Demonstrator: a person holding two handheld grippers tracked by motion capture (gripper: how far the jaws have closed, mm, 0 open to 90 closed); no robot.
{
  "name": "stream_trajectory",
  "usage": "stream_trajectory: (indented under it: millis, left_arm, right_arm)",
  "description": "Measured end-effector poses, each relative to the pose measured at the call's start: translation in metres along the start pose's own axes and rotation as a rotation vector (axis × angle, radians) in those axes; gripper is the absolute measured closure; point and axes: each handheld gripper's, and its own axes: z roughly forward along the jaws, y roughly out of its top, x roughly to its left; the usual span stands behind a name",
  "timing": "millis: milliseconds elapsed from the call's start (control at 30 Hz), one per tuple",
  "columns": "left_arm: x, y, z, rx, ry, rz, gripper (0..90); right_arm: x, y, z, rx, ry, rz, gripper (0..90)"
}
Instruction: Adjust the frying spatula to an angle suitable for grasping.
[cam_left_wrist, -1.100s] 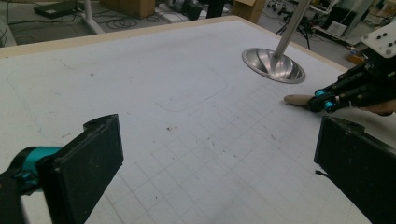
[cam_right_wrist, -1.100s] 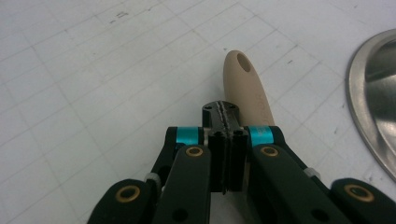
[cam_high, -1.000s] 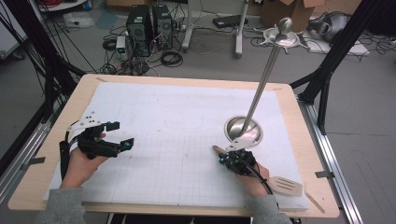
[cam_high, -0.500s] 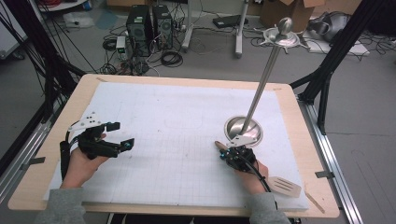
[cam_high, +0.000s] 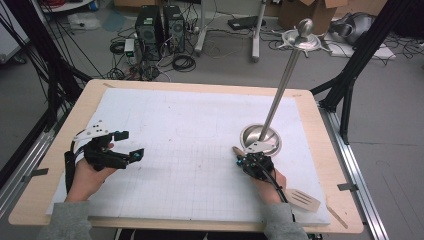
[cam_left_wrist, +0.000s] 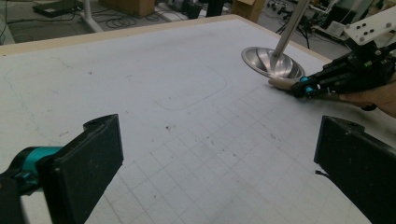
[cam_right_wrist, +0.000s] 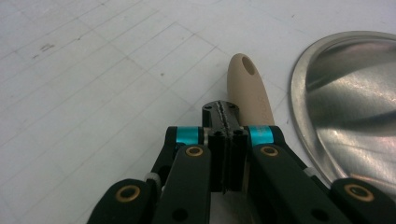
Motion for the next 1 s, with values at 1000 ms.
stream_trajectory:
  millis: [1000]
  left_arm:
    - [0.002,-0.002,0.0,0.001,0.005,-0.008,1.7]
  right_arm:
    - [-0.012,0.009,-0.035,-0.124,0.044,0.115,90.0]
